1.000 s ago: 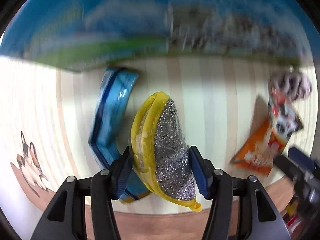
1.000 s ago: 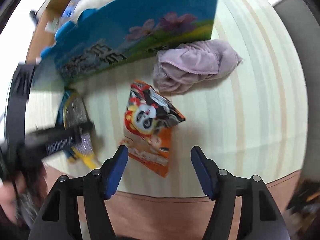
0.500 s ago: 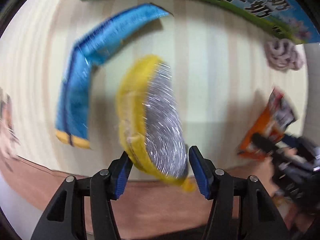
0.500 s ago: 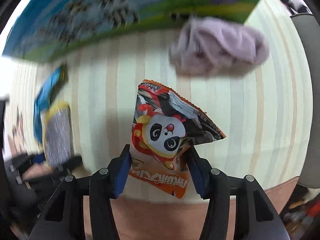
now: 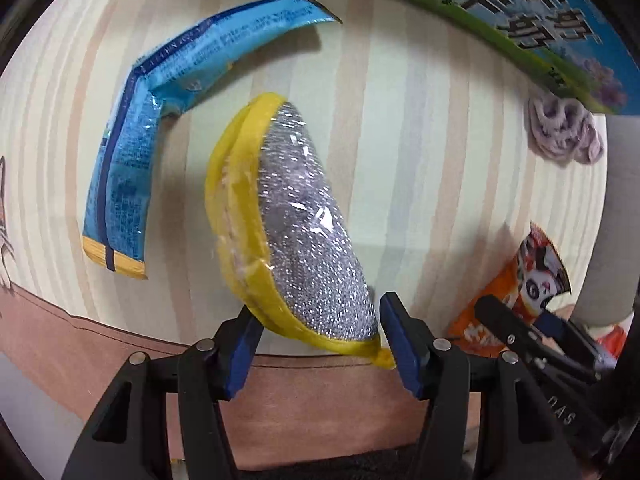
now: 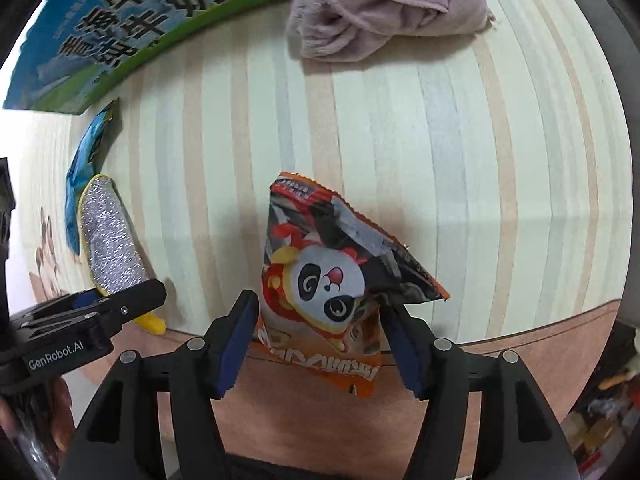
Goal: Organize soft objects
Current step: 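Carry both items into the box and open both grippers to release them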
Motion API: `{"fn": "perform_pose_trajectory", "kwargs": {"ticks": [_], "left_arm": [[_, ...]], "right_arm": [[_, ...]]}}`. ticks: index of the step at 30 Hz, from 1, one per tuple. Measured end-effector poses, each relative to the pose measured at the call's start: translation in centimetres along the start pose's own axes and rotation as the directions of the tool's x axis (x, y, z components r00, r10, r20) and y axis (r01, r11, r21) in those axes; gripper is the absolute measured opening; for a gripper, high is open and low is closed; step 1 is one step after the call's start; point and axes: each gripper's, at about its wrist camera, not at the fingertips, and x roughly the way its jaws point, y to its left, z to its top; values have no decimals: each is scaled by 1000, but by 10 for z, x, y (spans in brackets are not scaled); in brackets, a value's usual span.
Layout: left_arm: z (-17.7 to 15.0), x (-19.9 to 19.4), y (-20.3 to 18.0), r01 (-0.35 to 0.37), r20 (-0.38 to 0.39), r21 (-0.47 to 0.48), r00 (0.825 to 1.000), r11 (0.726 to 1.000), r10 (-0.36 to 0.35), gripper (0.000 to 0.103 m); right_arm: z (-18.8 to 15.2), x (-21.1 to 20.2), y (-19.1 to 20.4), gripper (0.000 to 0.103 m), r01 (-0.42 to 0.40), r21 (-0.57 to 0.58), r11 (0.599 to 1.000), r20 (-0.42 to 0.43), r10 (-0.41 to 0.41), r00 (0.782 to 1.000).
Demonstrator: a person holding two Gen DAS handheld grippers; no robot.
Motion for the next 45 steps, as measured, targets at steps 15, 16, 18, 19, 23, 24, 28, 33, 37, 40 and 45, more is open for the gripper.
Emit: {"fn": "perform_pose_trajectory", "kwargs": {"ticks": [15, 16, 18, 19, 23, 24, 28, 33, 37, 40, 45], "left_arm": [[22, -30, -5, -92, 87, 1, 992, 996, 91, 36], [19, -32, -8, -99, 97, 10, 990, 995, 98, 36], [13, -39, -11, -106, 115, 30, 988, 994, 102, 36], [8, -45, -16, -110, 132, 46, 986, 993, 103, 36], [-5, -76, -32, -115, 197, 104, 976, 988, 93, 36], [-9, -86, -38, -109, 216, 118, 973, 987, 81, 36], [-22, -131, -56, -85, 291, 166, 956, 982, 34, 36], [-18, -203, -72, -22, 385, 221, 921, 975, -67, 36], [11, -252, -77, 6, 405, 273, 906, 962, -121, 36], [50, -270, -69, 17, 396, 273, 909, 962, -128, 36], [126, -255, -53, 60, 276, 230, 953, 971, -124, 36]], "right_arm": [[-26, 8, 49, 56, 150, -91, 984, 75, -144, 987], [-28, 8, 50, 55, 150, -103, 983, 78, -142, 987], [-31, 7, 53, 52, 140, -116, 983, 83, -131, 988], [-33, 5, 52, 50, 126, -117, 985, 85, -117, 990], [-43, -21, 26, 48, 52, -128, 990, 94, -40, 995], [-44, -29, 25, 48, 37, -134, 990, 104, -23, 994], [-45, -75, 29, 48, -35, -153, 988, 149, 58, 987], [-39, -148, 38, 48, -97, -209, 973, 229, 145, 963], [-10, -204, 50, 48, -151, -253, 956, 266, 218, 939], [22, -229, 62, 48, -155, -286, 946, 283, 238, 929], [96, -224, 86, 48, -120, -305, 945, 274, 208, 939]]}}
